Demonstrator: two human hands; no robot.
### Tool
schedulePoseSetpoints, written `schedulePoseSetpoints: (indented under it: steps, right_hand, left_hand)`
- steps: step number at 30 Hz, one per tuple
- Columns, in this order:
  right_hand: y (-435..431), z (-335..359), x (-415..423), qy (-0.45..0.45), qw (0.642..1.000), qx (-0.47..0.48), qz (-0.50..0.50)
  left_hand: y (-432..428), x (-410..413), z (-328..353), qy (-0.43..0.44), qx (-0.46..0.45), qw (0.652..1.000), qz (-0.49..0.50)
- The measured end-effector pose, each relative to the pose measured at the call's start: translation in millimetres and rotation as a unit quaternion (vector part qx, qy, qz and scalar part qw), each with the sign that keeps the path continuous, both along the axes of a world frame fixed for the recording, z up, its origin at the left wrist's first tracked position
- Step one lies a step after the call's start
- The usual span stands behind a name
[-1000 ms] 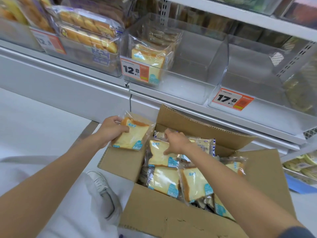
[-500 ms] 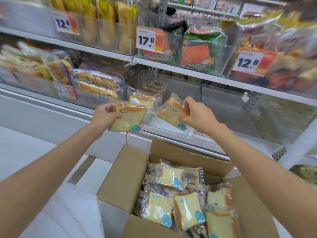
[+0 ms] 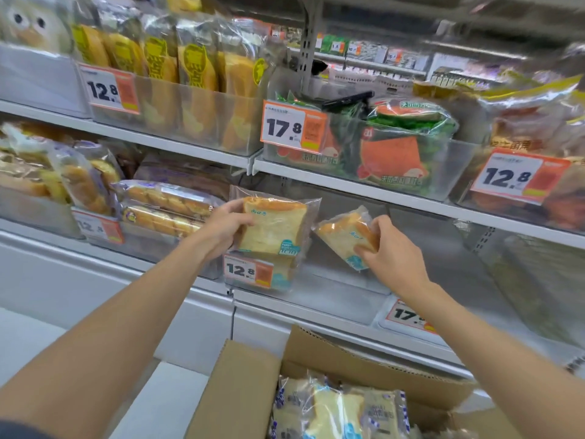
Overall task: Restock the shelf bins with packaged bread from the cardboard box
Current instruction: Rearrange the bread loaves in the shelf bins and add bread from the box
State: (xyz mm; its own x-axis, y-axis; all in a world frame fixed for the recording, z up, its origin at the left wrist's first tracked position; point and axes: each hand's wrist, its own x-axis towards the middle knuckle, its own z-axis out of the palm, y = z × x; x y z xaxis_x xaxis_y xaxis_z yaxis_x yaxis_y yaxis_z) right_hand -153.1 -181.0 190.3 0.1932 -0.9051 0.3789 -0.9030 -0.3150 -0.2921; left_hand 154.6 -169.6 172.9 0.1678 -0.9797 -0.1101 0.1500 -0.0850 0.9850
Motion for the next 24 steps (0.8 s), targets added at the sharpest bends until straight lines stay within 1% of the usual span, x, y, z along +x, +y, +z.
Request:
schedulePoseSetpoints:
  steps: [1,2,4,6,8,10,12,15,17,18,19,20,21,22,23,24]
  right_hand:
    - [-3,-5,1,0.014,1.000,0.004,-0.003]
    - [-6,-10,2,0.028,1.000,0.006,-0.007]
    - [-10,-18,4,0.041,0.999,0.016,-0.020]
    - [-13,-24,6,0.029,0.998,0.033,-0.040]
    - [-15,-30,9,0.015,0.997,0.046,-0.052]
    - [-15,-35,12,0.014,0.997,0.051,-0.053]
    - [-14,-38,14,0.018,0.997,0.057,-0.050]
    - [-14,-38,13,0.018,0.996,0.065,-0.052]
    - [-15,-35,13,0.010,0.996,0.073,-0.051]
    - [-15,-34,12,0.003,0.996,0.079,-0.050]
    - [-15,-33,13,-0.004,0.995,0.085,-0.049]
    - [-15,-33,13,-0.010,0.995,0.089,-0.047]
    - [-15,-32,13,-0.014,0.995,0.091,-0.047]
    - [-14,-32,13,-0.016,0.995,0.090,-0.046]
    - [-14,-32,13,-0.014,0.995,0.090,-0.045]
    - [-13,-32,13,-0.011,0.995,0.091,-0.043]
  left_hand:
    - [-4,3,-3,0.006,0.001,1.000,-0.013]
    - [-6,7,-5,-0.006,0.001,1.000,-0.024]
    - [-6,12,-7,-0.088,-0.012,0.995,-0.048]
    - [-5,12,-9,-0.181,-0.044,0.980,-0.069]
    - [-3,6,-11,-0.239,-0.082,0.965,-0.066]
    - [-4,0,-13,-0.243,-0.103,0.964,-0.038]
    - [-4,-2,-14,-0.248,-0.107,0.962,-0.032]
    - [-2,4,-18,-0.332,-0.075,0.938,-0.063]
    - [4,6,-13,-0.381,-0.043,0.921,-0.065]
    - [6,7,-10,-0.396,-0.042,0.916,-0.052]
    - [10,5,-5,-0.407,-0.064,0.910,-0.031]
    - [15,2,-1,-0.442,-0.106,0.891,0.001]
    - [18,-3,1,-0.505,-0.168,0.846,0.034]
    - [23,-13,1,-0.576,-0.228,0.784,0.052]
    - [25,-22,-3,-0.631,-0.266,0.727,0.045]
    - [25,-32,-10,-0.677,-0.278,0.681,0.013]
